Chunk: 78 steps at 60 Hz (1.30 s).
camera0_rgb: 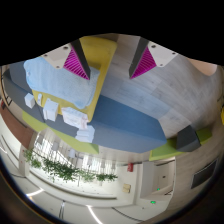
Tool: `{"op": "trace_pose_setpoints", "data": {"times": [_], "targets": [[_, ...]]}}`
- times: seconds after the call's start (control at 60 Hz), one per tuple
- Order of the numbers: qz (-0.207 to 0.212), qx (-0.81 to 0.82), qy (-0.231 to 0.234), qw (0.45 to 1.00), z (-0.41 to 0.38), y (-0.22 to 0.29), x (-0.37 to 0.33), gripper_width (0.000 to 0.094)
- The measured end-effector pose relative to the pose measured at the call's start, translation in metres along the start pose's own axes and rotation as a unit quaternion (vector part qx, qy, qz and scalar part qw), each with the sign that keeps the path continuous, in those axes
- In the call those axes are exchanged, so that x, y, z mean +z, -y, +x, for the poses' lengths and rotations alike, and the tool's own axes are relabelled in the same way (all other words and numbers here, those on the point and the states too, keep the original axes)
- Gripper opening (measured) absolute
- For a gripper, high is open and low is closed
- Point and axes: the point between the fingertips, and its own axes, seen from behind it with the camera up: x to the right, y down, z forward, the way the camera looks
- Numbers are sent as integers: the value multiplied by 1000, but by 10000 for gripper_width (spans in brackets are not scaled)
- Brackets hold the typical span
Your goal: Fold towel
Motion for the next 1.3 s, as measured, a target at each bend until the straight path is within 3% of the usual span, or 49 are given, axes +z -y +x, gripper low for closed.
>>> {"op": "trace_pose_setpoints", "data": {"times": [0.183, 0.233, 0.3, 0.35, 0.45, 0.483, 0.5, 0.683, 0.7, 0.717, 0.75, 0.983, 1.15, 1.3], "targets": [[-9, -18, -58, 998, 51, 9, 92, 805], [-18, -19, -69, 997, 62, -1, 89, 769], [-37, -19, -74, 996, 79, -13, 116, 644], [-25, -14, -62, 998, 78, -9, 120, 606], [-23, -24, -50, 998, 72, -10, 115, 435], [-20, -31, -56, 998, 75, -8, 114, 427], [-20, -35, -59, 997, 77, -8, 114, 334], [-14, -1, -49, 999, 83, -6, 112, 236], [-12, 3, -52, 999, 87, -6, 112, 194], [-10, 6, -58, 998, 90, -5, 111, 80], [-9, 18, -60, 998, 94, -5, 111, 48], [23, 54, -32, 998, 106, 16, 93, 9], [76, 97, -64, 990, 176, 57, 38, 10], [90, 128, -141, 978, 293, 48, -6, 9]]}}
